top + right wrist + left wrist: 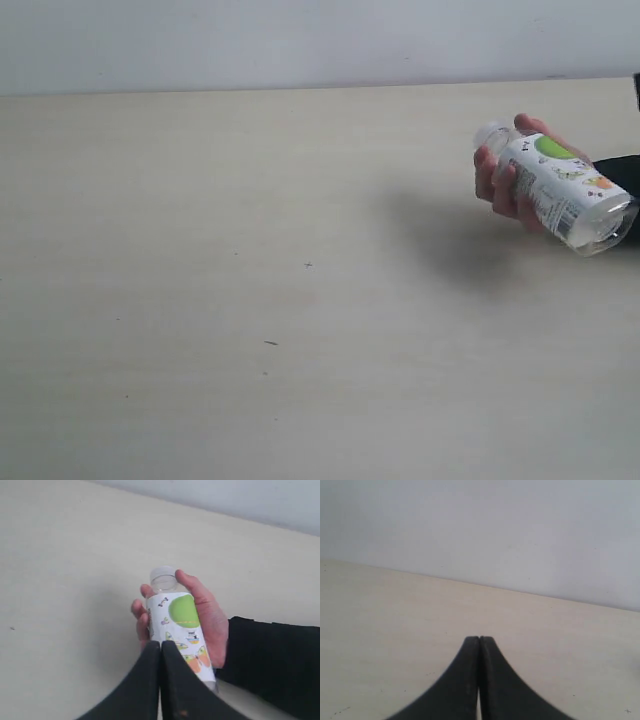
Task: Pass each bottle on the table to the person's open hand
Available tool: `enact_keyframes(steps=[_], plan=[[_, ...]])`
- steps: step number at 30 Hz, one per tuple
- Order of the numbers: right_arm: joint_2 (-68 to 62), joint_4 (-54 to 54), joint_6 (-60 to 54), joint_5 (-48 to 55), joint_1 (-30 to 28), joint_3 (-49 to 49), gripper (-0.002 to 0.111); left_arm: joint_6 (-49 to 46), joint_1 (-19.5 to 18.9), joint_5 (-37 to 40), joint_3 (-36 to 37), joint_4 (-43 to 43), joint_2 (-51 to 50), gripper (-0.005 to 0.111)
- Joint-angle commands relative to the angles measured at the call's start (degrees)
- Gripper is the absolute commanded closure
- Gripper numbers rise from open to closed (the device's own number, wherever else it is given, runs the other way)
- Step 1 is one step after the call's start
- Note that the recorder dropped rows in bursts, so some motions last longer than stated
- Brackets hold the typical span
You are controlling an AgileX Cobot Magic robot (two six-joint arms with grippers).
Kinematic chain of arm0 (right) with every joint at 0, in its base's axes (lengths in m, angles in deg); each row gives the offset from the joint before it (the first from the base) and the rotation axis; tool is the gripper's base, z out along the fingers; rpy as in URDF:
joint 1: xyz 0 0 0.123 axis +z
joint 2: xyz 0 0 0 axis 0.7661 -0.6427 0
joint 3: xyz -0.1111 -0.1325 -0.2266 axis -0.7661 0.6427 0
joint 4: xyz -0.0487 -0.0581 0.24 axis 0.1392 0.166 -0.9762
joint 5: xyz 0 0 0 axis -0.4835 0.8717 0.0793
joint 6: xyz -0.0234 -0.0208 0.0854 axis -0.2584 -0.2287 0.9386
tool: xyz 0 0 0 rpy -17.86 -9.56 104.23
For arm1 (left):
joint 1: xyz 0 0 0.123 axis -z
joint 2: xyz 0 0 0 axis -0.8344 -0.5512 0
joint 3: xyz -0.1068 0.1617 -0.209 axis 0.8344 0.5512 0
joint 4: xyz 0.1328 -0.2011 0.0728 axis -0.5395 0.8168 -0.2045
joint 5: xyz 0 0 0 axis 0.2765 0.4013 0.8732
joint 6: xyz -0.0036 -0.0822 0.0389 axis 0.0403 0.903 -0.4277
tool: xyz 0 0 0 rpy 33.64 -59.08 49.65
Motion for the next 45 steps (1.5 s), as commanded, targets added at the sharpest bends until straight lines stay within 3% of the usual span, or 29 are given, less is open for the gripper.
enact_keyframes(steps=[1,5,11,26,28,33,37,42,45], plan=[[12.80,-4.92,-1.64,-0.52,-0.24,5.58,0.108,0.00,-0.09,-0.15,0.21,0.31,0.39,0.107],[22.16,-5.20,-1.64,7.27,-0.24,7.34,0.108,0.00,-0.09,-0.15,0.21,0.31,0.39,0.107],[26.34,-5.77,0.95,14.32,-0.24,7.34,0.108,0.00,-0.09,-0.15,0.21,0.31,0.39,0.107],[29.63,-6.39,-0.41,12.35,1.03,7.34,0.108,0.00,-0.09,-0.15,0.21,0.31,0.39,0.107],[32.19,-5.80,-0.51,7.95,1.03,7.98,0.108,0.00,-0.09,-0.15,0.21,0.31,0.39,0.107],[42.44,-12.55,1.68,-15.48,1.03,17.73,0.108,0.00,-0.09,-0.15,0.21,0.31,0.39,0.107],[51.40,-12.52,1.52,-38.69,0.42,35.79,0.108,0.00,-0.09,-0.15,0.21,0.31,0.39,0.107],[54.45,-12.66,1.41,-46.32,-3.66,45.58,0.108,0.00,-0.09,-0.15,0.21,0.31,0.39,0.107],[55.15,-12.30,-4.23,-40.76,-5.05,45.58,0.108,0.00,-0.09,-0.15,0.21,0.31,0.39,0.107]])
